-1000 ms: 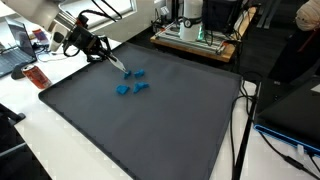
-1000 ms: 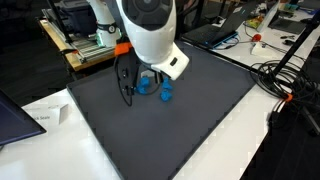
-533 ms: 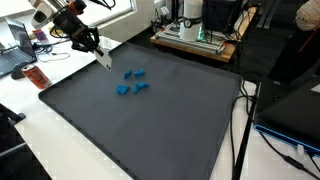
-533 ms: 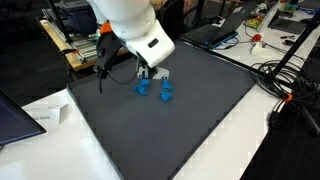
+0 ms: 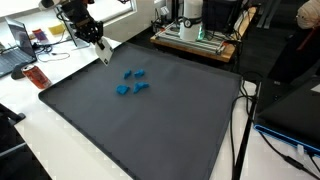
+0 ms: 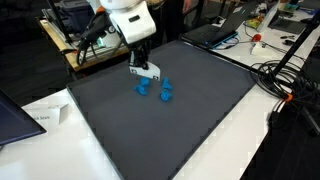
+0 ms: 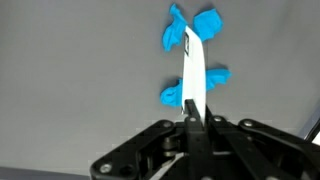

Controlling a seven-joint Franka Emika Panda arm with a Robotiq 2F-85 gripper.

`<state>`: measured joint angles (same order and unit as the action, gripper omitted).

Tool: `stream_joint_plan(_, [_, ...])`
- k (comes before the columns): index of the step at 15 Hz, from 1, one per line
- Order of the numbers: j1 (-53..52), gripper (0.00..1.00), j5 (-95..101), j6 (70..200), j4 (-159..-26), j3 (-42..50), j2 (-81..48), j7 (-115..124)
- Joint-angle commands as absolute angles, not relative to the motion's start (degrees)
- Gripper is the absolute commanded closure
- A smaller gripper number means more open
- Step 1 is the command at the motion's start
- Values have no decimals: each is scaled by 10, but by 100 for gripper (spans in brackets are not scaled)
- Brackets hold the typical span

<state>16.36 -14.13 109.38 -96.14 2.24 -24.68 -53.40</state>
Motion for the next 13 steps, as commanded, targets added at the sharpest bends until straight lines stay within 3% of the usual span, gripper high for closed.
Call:
stream_joint_plan(1, [147,99,-117,1107,-1100,31,-129,-516])
stream_joint_plan(13, [76,99,-221,1208,-1414,48,158,-541])
